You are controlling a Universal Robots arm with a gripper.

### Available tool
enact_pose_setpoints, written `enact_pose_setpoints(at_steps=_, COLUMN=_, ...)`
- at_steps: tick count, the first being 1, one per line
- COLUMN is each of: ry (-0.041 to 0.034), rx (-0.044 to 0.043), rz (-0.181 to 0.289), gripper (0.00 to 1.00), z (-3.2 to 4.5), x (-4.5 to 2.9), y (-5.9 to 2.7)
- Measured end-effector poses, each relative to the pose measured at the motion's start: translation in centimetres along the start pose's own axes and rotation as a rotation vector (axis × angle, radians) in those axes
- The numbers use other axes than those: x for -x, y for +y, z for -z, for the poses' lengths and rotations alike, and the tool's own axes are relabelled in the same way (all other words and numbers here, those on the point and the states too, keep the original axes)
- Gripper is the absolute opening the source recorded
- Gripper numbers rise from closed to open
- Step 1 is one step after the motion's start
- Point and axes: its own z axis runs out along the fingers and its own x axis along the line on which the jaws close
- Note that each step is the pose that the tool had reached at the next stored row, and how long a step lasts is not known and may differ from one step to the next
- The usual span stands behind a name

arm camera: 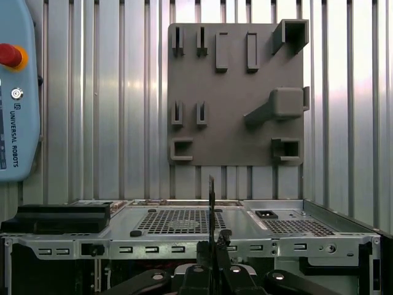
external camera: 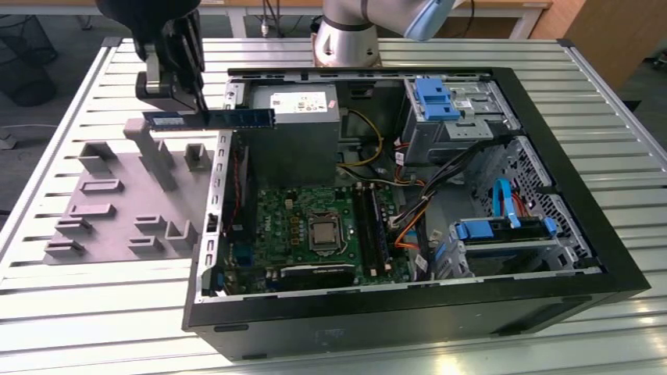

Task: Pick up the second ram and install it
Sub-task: 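Pick up the second ram and move it above second insertion slot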

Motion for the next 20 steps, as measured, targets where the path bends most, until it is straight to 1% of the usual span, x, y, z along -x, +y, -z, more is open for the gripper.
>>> enact_pose_setpoints(at_steps=20, ry=-0.0001, rx=-0.0001, rz=0.0, gripper=0.14, z=-0.01, x=0.03, y=-1.64)
